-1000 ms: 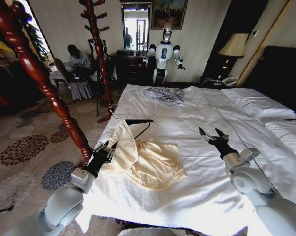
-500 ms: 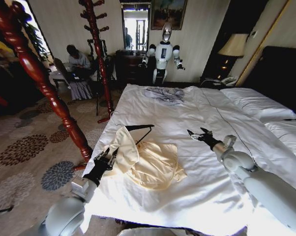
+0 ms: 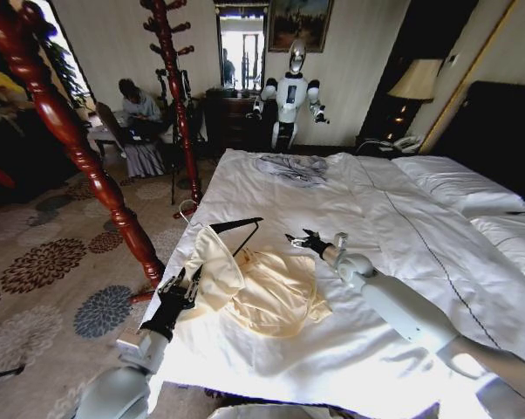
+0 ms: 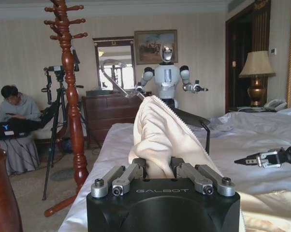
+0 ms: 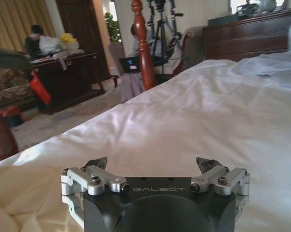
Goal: Pick up the clothes from the bed and hang them on the clothes hanger.
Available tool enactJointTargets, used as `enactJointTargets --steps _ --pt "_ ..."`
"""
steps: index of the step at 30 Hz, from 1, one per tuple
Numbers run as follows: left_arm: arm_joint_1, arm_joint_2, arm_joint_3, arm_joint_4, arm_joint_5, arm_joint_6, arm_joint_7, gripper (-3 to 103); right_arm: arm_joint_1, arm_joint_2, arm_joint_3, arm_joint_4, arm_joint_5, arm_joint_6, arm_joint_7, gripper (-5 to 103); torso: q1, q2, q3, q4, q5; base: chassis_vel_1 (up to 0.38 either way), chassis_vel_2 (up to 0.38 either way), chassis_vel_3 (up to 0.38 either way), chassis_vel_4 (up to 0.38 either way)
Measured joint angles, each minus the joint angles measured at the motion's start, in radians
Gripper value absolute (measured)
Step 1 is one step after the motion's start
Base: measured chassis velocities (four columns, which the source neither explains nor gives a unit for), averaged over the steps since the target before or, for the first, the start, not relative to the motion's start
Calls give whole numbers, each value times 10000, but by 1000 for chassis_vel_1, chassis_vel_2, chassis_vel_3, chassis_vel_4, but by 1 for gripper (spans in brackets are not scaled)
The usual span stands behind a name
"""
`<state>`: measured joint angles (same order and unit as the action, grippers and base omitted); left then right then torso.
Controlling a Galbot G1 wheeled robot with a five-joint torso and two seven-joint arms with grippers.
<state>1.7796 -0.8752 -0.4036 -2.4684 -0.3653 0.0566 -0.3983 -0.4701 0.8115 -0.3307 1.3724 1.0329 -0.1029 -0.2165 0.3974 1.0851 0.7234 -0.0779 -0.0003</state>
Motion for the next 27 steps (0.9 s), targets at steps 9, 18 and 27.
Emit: enactJointTargets --steps 9,18,27 --pt "248 -423 -11 -243 110 -76 4 24 1568 665 -1622 -1438 -85 99 -1050 100 -1 0 0 2 3 0 0 0 0" --pt "154 -563 90 -213 117 -69 54 24 2481 1004 -2850 -2859 -505 278 -1757 100 -1 0 1 0 3 0 0 0 0" --pt "126 -563 110 -216 155 -54 108 24 2703 1463 -3133 -4219 -726 360 -2164 101 -1 0 0 0 5 0 0 0 0"
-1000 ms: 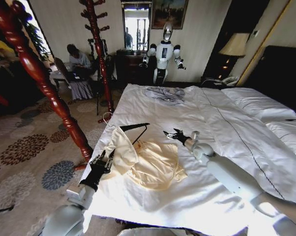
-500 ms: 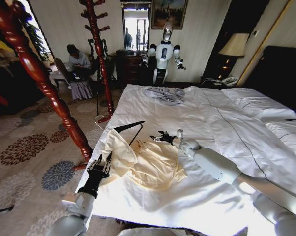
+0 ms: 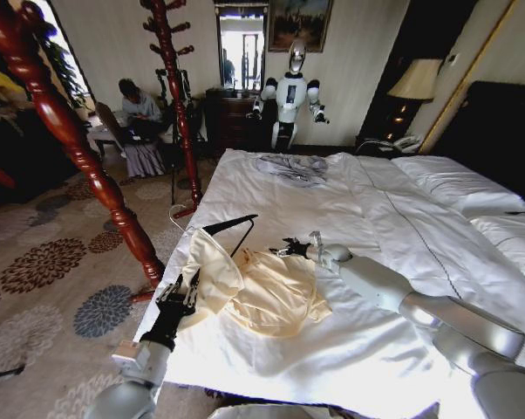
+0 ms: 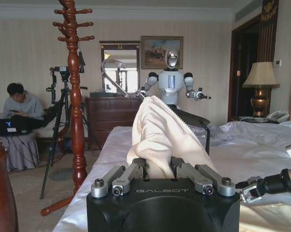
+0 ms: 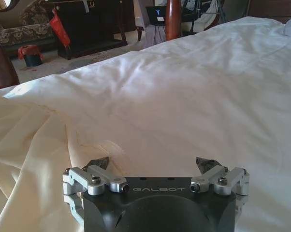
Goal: Pick up the clothes from the bed and hang them on the clothes hanger.
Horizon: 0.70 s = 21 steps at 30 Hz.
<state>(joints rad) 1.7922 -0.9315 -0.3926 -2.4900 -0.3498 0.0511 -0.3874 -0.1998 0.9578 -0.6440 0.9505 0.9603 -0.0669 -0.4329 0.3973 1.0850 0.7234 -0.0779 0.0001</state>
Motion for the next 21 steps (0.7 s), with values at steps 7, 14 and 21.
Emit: enactJointTargets --steps 7,14,21 --pt "-116 51 -2 58 13 20 26 24 4 6 -91 332 2 -35 -412 85 0 1 -1 2 -1 0 0 0 0" --pt "-264 176 0 91 15 21 31 24 39 62 -296 216 -217 -44 -896 83 0 0 0 1 -1 0 0 0 0" --pt "-260 213 -13 91 12 28 31 24 38 93 -299 138 -225 -7 -929 68 0 0 0 1 0 0 0 0 0"
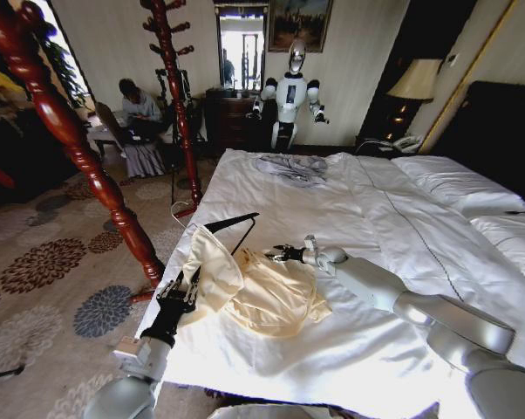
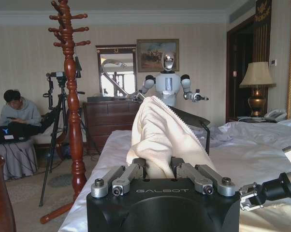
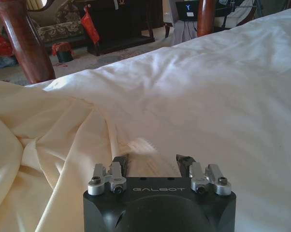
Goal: Pick up the clothes from the bed and hang them on the clothes hanger.
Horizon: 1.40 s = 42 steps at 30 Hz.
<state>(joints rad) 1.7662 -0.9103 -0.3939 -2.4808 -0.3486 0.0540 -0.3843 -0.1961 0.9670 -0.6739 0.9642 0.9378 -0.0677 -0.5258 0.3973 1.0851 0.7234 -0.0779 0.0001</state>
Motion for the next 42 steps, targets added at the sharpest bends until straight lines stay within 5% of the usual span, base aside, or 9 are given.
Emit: enactJointTargets --steps 2,7,11,17,42 --pt "-70 16 15 38 -4 3 1 24 -10 -33 36 65 51 35 9 51 0 0 0 0 -1 0 0 0 0" --pt "-199 26 48 115 -41 4 1 24 -125 -165 50 293 82 187 39 40 0 0 0 -1 -1 0 0 0 0" --pt "-169 19 53 130 -44 5 18 24 -262 -239 81 480 60 343 103 19 0 0 0 -1 0 0 0 0 0" --pt "-90 62 14 79 -63 4 22 24 -358 -359 418 751 174 377 555 2 1 0 0 1 0 0 0 0 0" --pt "469 374 -71 -196 -23 109 210 24 -968 -1954 4229 4148 1137 -211 3308 1 0 0 0 3 -1 0 0 0 0"
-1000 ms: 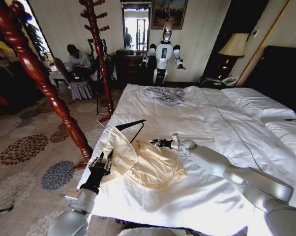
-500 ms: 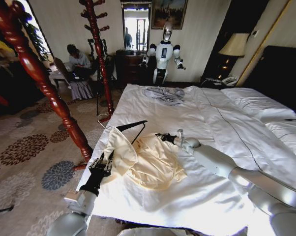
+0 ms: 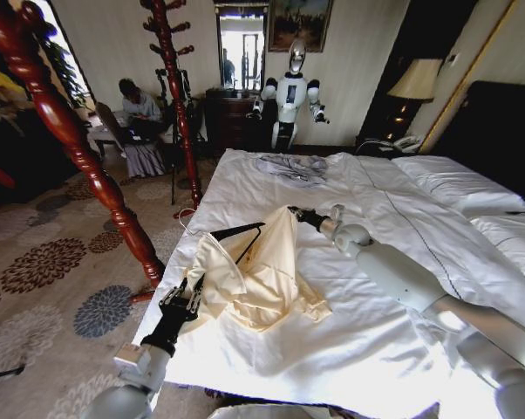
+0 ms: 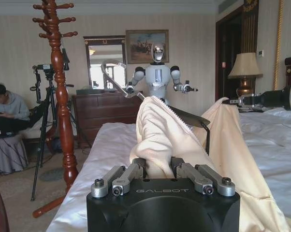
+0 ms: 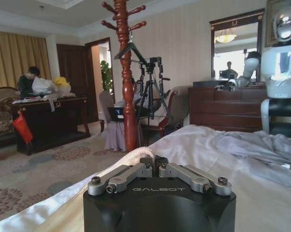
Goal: Pick up the clothes from the bed and hang them on the clothes hanger.
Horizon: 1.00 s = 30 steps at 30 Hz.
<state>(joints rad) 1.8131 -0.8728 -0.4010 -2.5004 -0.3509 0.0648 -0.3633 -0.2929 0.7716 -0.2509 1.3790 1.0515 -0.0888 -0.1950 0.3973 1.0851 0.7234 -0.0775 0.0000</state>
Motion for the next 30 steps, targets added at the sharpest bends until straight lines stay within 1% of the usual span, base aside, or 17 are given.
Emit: enactJointTargets --steps 2,3,6,7,8,11,12,15,18,20,21,25,30 --pt "-185 138 -4 -3 -232 129 -43 24 -468 -504 626 540 34 -85 116 1 0 0 0 -4 1 0 0 0 0" --pt "-185 138 -4 -3 -232 129 -43 24 -468 -504 626 540 34 -85 116 1 0 0 0 -4 1 0 0 0 0" --pt "-588 415 5 36 -652 340 -150 24 -1425 -1344 1682 1238 99 -111 202 1 -1 0 1 -5 8 0 0 0 0" --pt "-735 494 28 71 -812 436 -195 24 -1715 -1599 2042 1445 116 -110 214 1 0 0 0 -8 4 0 0 0 0" --pt "-735 494 28 71 -812 436 -195 24 -1715 -1599 2042 1445 116 -110 214 1 0 0 0 -8 4 0 0 0 0" --pt "-1027 657 159 160 -1130 630 -252 24 -2474 -2284 3090 2050 261 -122 306 1 0 0 0 -8 3 0 0 0 0" --pt "-1027 657 159 160 -1130 630 -252 24 -2474 -2284 3090 2050 261 -122 306 1 0 0 0 -8 3 0 0 0 0" --pt "-1104 786 380 222 -1190 734 -118 24 -3003 -2795 3820 2449 444 -152 484 1 -1 0 -1 -5 0 0 0 0 0" --pt "-1059 855 429 248 -927 700 136 24 -3041 -2855 3922 2482 494 -154 589 1 -1 0 -1 -3 1 0 0 0 0" --pt "-964 1005 435 289 -376 520 576 24 -2957 -2785 3908 2470 598 -180 736 1 0 0 0 -3 3 0 0 0 0" --pt "-964 1005 435 289 -376 520 576 24 -2957 -2785 3908 2470 598 -180 736 1 0 0 0 -3 3 0 0 0 0" --pt "-729 1233 489 317 171 319 1057 24 -2563 -2479 3594 2405 700 -234 944 1 -1 0 0 0 2 0 0 0 0" --pt "-724 1237 632 505 541 257 1160 24 -2414 -2355 3540 2557 898 -297 1155 1 0 0 1 0 2 0 0 0 0"
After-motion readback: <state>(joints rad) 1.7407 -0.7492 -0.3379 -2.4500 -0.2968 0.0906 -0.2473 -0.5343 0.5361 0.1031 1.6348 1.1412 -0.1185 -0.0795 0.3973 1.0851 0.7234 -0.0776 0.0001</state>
